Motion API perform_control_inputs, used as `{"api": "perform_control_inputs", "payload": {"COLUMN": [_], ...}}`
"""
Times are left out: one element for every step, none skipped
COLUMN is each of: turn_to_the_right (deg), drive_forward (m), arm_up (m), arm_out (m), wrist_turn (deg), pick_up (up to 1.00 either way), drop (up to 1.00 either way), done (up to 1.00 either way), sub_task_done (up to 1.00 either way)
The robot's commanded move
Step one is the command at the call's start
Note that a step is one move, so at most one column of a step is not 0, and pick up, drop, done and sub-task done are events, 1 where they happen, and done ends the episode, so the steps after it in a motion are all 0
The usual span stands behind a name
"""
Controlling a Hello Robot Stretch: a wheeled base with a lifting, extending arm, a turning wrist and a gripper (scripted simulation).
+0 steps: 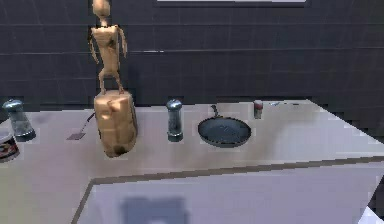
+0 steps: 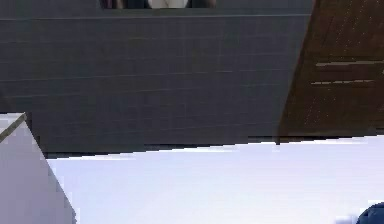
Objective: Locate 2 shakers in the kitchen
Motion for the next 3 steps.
{"api": "perform_control_inputs", "payload": {"turn_to_the_right": [0.0, -45.0, 0.0], "drive_forward": [0.25, 0.0, 0.0], "arm_up": [0.0, 0.0, 0.0], "arm_out": [0.0, 0.0, 0.0], "wrist_turn": [0.0, 0.0, 0.0], "pick_up": [0.0, 0.0, 0.0], "drop": [0.0, 0.0, 0.0], "done": [0.0, 0.0, 1.0], "sub_task_done": [0.0, 0.0, 0.0]}}
